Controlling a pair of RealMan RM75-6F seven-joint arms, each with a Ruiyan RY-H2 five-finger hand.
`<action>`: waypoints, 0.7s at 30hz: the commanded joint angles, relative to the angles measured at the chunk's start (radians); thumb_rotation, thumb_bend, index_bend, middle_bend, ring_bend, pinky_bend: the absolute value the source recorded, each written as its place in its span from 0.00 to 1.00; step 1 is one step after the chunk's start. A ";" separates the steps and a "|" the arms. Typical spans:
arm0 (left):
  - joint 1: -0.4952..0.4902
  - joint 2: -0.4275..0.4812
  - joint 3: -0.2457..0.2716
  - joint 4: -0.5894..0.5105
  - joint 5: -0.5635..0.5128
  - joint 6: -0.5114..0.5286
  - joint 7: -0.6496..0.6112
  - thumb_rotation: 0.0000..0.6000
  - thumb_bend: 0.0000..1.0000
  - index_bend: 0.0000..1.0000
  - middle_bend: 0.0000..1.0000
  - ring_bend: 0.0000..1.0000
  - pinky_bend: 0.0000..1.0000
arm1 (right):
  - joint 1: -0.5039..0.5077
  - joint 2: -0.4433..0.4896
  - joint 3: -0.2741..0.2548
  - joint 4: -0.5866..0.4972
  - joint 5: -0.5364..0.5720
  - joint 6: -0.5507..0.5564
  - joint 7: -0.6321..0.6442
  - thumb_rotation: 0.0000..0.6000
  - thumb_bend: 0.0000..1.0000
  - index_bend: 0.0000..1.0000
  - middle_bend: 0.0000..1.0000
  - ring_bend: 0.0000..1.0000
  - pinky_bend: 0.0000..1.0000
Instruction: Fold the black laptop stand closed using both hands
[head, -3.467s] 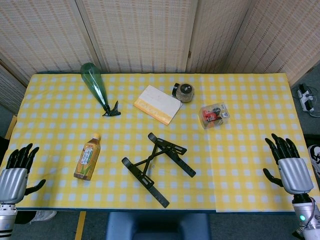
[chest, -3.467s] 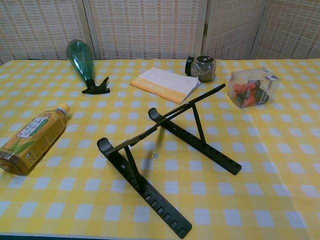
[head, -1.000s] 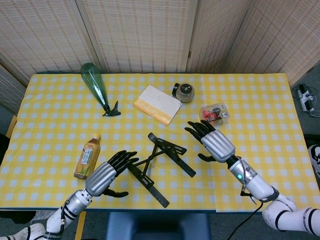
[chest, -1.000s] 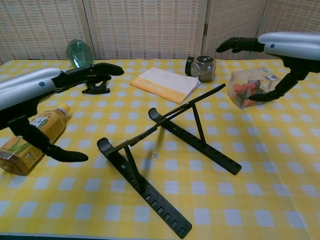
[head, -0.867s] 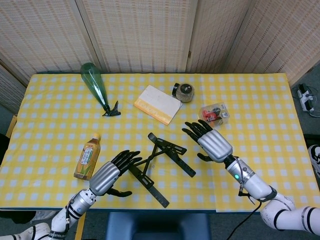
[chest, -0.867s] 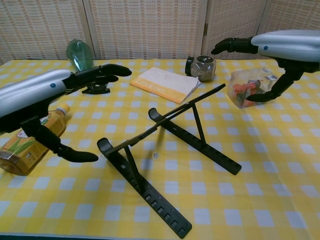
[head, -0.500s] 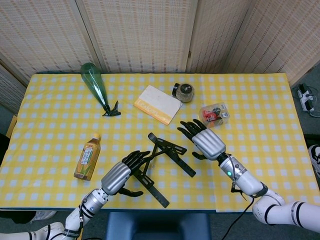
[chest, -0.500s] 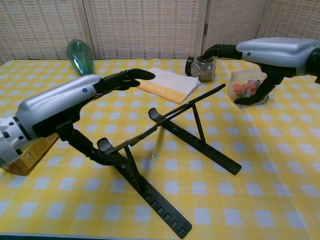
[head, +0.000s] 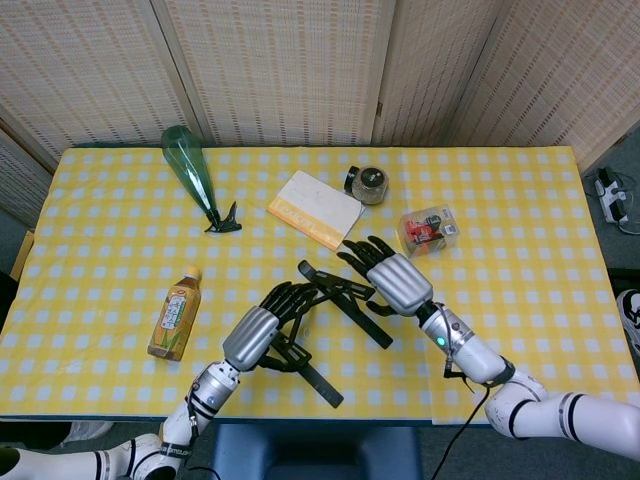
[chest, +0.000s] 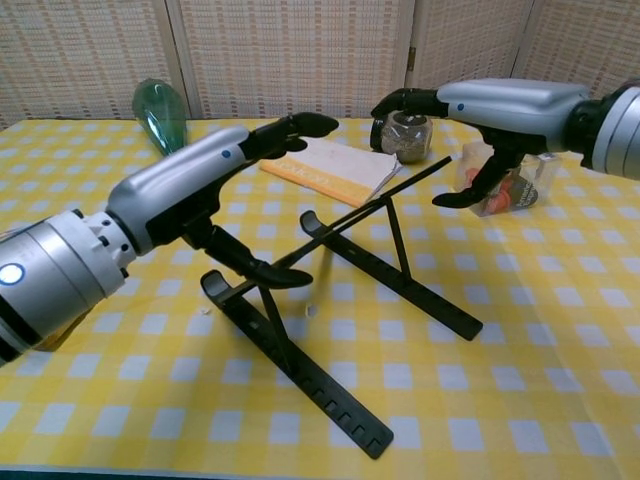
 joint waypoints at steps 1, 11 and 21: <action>0.002 -0.001 -0.010 0.018 -0.010 0.019 -0.001 1.00 0.16 0.04 0.12 0.11 0.00 | 0.004 -0.002 0.001 -0.001 -0.001 0.001 0.003 1.00 0.32 0.00 0.00 0.07 0.02; 0.000 0.053 -0.072 0.034 -0.087 0.026 -0.117 1.00 0.16 0.16 0.21 0.19 0.00 | 0.001 0.015 0.006 -0.022 -0.004 0.030 0.046 1.00 0.32 0.00 0.00 0.07 0.02; -0.011 0.107 -0.123 0.066 -0.174 -0.005 -0.182 1.00 0.16 0.27 0.29 0.25 0.02 | -0.046 0.072 -0.021 -0.069 -0.044 0.092 0.108 1.00 0.32 0.00 0.00 0.07 0.02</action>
